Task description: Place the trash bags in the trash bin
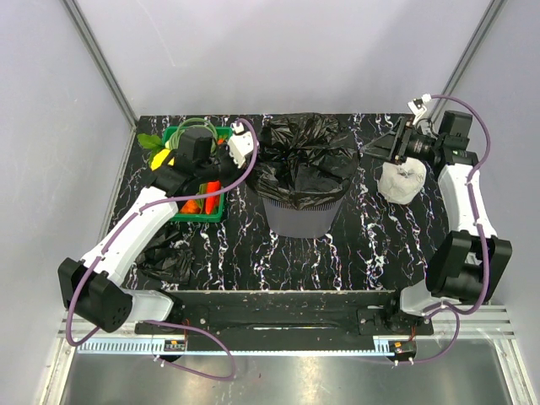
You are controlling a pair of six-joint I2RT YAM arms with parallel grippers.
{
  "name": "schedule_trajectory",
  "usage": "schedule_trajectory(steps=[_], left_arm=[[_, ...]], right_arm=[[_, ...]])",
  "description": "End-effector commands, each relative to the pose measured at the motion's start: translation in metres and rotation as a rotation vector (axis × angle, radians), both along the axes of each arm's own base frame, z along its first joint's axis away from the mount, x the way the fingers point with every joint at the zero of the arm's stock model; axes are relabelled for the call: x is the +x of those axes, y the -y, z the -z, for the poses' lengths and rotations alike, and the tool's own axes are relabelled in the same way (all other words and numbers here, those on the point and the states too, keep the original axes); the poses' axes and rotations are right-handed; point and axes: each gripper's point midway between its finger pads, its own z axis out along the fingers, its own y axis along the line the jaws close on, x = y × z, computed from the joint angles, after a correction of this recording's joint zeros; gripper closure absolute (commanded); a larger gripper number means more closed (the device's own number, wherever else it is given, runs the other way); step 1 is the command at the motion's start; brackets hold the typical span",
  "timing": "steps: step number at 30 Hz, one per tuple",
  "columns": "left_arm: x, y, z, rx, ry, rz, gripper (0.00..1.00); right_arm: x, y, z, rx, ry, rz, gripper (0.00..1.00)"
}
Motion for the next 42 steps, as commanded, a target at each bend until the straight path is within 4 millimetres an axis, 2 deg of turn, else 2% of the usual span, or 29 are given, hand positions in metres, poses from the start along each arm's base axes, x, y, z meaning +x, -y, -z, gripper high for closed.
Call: schedule_trajectory(steps=[1,11,15,22,26,35,42], left_arm=[[0.000,0.005,-0.034,-0.065,0.081,0.025,0.99],[-0.001,0.005,-0.033,-0.062,0.079,0.030,0.98],[-0.001,0.005,-0.032,-0.059,0.078,0.029,0.98],[-0.002,0.005,-0.033,-0.064,0.078,0.032,0.98],[-0.001,0.004,-0.034,-0.060,0.083,0.028,0.98],[-0.001,0.005,-0.031,-0.061,0.074,0.030,0.98],[0.000,0.005,-0.031,-0.062,0.075,0.029,0.98]], right_arm=[[-0.004,-0.007,-0.010,0.077,0.044,-0.098,0.31],[-0.008,-0.011,-0.004,0.148,0.037,-0.179,0.32],[-0.008,-0.012,-0.009,0.180,0.088,-0.219,0.38],[-0.018,-0.014,-0.016,0.261,0.029,-0.281,0.44],[-0.014,-0.013,-0.006,0.260,0.014,-0.291,0.59],[-0.021,-0.014,-0.013,0.252,0.036,-0.293,0.65],[-0.029,-0.017,-0.011,0.251,0.031,-0.297,0.66]])
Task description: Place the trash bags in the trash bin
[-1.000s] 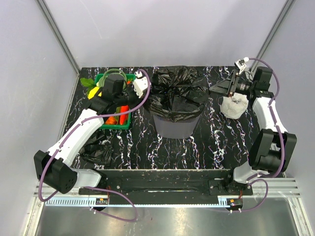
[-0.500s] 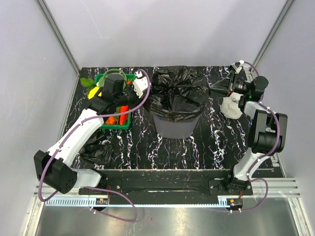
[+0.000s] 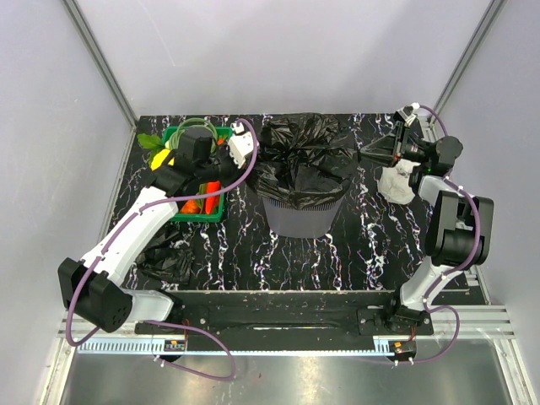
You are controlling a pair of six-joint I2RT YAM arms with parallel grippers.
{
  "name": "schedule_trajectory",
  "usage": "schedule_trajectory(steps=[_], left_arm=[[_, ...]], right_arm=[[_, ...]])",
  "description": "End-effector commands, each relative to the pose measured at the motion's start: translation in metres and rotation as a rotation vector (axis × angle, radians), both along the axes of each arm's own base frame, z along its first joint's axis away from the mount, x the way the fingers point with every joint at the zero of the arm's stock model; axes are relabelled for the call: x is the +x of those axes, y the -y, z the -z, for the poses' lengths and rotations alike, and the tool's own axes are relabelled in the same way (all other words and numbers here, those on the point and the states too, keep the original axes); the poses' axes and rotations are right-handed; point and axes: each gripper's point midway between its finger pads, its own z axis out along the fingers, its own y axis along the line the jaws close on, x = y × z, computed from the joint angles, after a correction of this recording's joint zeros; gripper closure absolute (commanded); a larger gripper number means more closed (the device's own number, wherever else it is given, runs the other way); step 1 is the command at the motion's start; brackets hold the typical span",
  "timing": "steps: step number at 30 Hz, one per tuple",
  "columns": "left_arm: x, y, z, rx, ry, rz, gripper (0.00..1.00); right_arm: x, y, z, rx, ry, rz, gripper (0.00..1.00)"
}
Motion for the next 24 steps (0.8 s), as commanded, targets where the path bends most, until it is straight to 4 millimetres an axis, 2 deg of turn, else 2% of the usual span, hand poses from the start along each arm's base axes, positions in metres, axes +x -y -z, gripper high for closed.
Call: schedule_trajectory(steps=[1,6,11,17,21,23,24], left_arm=[[0.0014,0.0039,-0.0313,-0.058,0.077,0.016,0.98],[0.0003,0.0041,-0.0334,-0.064,0.079,0.017,0.98],[0.0002,0.0044,-0.0341,-0.067,0.079,0.017,0.98],[0.0008,0.0043,-0.0349,-0.068,0.080,0.017,0.98],[0.0007,0.0043,-0.0346,-0.065,0.080,0.017,0.98],[0.0010,0.0038,-0.0346,-0.065,0.080,0.015,0.98],[0.0007,0.0041,-0.0338,-0.065,0.078,0.015,0.98]], right_arm=[[-0.0271,-0.0062,-0.0148,-0.088,0.291,-0.032,0.66],[-0.0283,-0.0076,-0.0069,-0.090,0.277,-0.044,0.63],[-0.0318,-0.0091,-0.0092,-0.097,0.289,-0.051,0.67],[-0.0331,-0.0101,-0.0091,-0.100,0.292,-0.058,0.85],[-0.0323,-0.0098,-0.0082,-0.103,0.293,-0.061,0.93],[-0.0326,-0.0096,-0.0084,-0.108,0.296,-0.066,1.00],[-0.0325,-0.0096,-0.0089,-0.110,0.299,-0.067,1.00]])
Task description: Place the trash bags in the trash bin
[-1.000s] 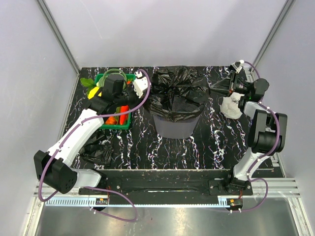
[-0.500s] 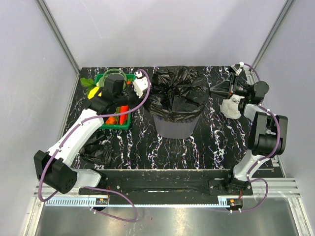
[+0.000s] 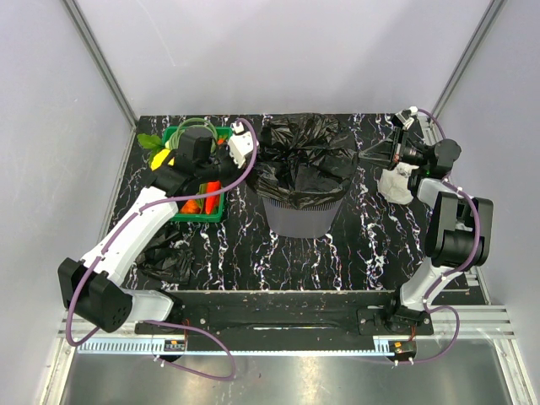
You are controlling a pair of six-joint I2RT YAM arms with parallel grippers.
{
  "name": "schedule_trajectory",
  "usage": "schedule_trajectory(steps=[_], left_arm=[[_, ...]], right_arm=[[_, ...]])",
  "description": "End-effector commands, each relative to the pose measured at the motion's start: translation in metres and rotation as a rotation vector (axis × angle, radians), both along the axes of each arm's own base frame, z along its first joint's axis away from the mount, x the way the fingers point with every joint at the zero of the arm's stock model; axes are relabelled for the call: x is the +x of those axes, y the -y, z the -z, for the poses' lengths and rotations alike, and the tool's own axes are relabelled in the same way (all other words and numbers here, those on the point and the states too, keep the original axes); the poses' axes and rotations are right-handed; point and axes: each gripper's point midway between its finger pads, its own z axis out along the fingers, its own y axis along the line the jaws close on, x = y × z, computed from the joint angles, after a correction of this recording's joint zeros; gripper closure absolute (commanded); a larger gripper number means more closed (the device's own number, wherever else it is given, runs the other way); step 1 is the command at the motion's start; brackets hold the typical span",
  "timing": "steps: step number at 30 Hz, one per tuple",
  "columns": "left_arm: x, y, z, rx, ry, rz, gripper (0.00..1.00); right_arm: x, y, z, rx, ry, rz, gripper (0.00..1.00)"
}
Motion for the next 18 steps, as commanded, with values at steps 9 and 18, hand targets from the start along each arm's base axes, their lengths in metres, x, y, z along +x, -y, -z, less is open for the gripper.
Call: schedule_trajectory(steps=[9,18], left_arm=[[0.003,0.003,-0.023,-0.057,0.073,0.007,1.00],[-0.003,0.011,0.012,-0.072,0.004,0.040,1.00]], right_arm=[[-0.024,-0.002,-0.006,-0.129,0.314,-0.074,1.00],[-0.014,0.011,0.016,-0.146,0.286,-0.073,1.00]])
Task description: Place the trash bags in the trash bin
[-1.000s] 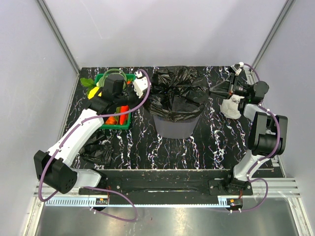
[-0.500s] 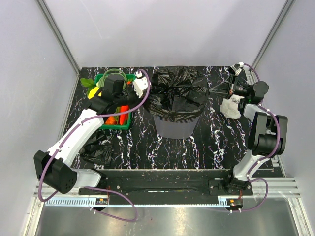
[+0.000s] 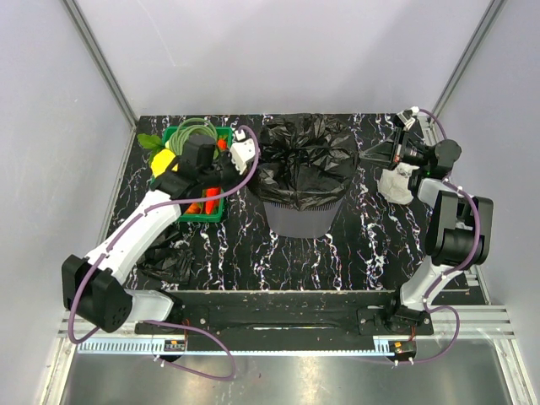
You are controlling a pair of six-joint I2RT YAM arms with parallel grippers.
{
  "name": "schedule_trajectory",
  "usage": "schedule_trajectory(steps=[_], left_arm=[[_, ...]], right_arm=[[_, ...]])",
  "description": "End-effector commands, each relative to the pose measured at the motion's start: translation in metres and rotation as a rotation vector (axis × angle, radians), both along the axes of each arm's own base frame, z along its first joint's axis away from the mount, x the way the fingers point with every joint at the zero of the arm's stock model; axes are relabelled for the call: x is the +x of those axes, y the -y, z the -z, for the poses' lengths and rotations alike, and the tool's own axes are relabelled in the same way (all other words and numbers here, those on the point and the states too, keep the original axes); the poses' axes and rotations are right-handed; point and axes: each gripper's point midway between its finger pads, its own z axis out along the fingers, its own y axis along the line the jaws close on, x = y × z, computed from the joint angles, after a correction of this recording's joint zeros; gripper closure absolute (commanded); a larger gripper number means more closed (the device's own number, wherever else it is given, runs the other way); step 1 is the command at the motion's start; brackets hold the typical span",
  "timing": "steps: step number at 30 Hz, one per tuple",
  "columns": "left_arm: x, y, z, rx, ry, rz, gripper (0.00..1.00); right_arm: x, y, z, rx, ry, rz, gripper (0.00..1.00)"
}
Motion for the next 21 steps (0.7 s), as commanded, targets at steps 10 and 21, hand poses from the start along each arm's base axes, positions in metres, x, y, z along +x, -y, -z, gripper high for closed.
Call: schedule_trajectory(steps=[10,21], left_arm=[[0.004,0.011,0.005,-0.061,0.007,0.029,1.00],[0.007,0.010,-0.010,-0.064,0.025,0.020,1.00]], right_arm=[[-0.003,0.019,0.040,-0.147,0.210,-0.087,1.00],[-0.019,0.019,0.010,-0.195,0.281,-0.107,0.60]])
